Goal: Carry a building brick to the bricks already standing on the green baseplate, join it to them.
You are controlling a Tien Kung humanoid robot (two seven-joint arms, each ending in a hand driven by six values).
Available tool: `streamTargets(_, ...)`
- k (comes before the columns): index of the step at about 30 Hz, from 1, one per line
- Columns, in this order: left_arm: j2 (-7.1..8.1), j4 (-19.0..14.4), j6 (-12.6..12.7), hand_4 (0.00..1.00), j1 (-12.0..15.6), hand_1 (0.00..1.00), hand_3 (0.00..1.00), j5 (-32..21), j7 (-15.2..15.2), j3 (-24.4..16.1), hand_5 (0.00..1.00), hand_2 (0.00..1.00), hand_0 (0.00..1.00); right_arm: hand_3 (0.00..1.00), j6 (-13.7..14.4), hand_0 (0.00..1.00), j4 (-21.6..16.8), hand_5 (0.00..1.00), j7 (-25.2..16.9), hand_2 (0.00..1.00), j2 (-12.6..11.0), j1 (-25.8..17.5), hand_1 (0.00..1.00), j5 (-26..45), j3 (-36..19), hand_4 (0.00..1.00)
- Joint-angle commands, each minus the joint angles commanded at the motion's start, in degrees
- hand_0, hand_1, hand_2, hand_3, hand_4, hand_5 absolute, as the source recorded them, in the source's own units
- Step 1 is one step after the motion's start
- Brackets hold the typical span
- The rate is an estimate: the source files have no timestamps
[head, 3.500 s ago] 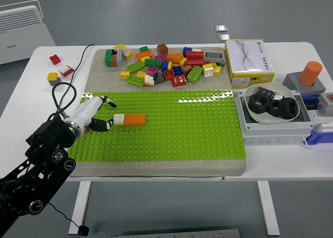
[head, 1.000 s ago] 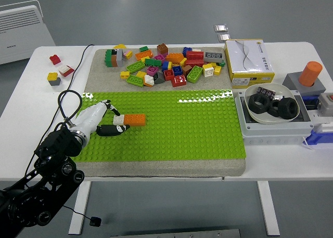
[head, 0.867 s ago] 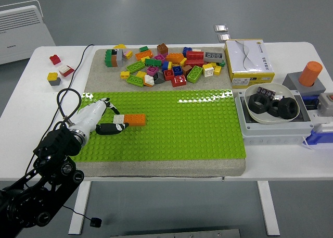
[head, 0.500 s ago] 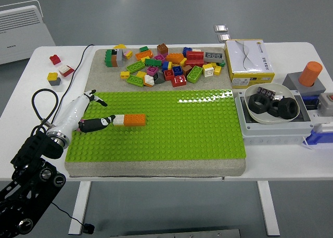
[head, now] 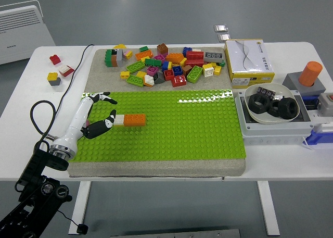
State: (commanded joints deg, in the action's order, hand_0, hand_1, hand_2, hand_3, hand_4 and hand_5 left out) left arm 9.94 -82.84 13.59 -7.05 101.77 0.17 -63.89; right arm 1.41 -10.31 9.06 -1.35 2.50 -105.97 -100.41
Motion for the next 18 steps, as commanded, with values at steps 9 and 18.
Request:
streamTargets(9, 0.81, 0.5, -0.4, 0.453, -0.4, 0.794, 0.491, 0.2, 0.1, 2.0, 0.020, 0.766, 0.848, 0.786, 0.3, 0.515, 0.0, 0.872, 0.4, 0.787, 0.5, 0.2, 0.722, 0.8, 1.1, 0.812)
streamTargets(18, 1.23, 0.9, -2.4, 0.424, 0.0, 0.805, 0.580, 1.5, 1.5, 1.8, 0.002, 0.786, 0.855, 0.786, 0.4, 0.515, 0.0, 0.871, 0.5, 0.786, 0.6, -0.3, 0.721, 1.2, 1.7, 0.812)
